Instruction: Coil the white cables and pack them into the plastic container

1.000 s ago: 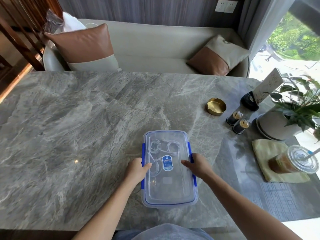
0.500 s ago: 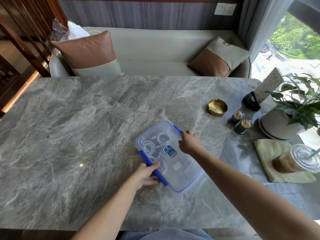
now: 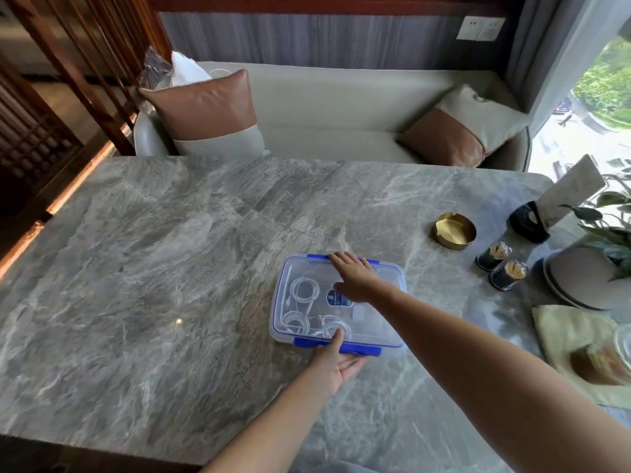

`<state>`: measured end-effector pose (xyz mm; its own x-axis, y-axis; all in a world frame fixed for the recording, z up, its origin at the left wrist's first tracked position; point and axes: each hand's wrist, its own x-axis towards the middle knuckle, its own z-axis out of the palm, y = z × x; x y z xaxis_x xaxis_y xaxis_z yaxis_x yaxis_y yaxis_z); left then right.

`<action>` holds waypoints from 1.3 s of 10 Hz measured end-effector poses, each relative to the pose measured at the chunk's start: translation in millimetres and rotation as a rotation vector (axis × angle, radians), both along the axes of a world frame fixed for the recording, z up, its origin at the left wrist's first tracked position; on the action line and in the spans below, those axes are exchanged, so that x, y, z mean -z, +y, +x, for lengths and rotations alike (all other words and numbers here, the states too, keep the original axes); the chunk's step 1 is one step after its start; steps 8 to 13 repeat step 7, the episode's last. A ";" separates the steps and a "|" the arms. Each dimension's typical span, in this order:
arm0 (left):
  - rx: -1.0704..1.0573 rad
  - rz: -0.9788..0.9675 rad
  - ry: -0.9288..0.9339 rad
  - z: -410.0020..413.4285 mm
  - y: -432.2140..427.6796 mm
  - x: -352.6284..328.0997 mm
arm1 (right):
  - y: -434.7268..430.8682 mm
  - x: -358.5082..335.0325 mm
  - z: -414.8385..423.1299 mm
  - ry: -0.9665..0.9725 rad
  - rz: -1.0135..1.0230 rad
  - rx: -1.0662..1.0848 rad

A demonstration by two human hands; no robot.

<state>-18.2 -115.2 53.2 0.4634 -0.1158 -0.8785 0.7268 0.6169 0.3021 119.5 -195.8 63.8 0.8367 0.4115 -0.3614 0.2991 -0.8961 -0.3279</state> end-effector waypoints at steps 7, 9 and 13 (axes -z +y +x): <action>0.831 0.458 -0.312 33.0 56.8 -49.3 | -7.6 -9.7 -20.8 -0.181 0.210 0.126; 0.831 0.458 -0.312 33.0 56.8 -49.3 | -7.6 -9.7 -20.8 -0.181 0.210 0.126; 0.831 0.458 -0.312 33.0 56.8 -49.3 | -7.6 -9.7 -20.8 -0.181 0.210 0.126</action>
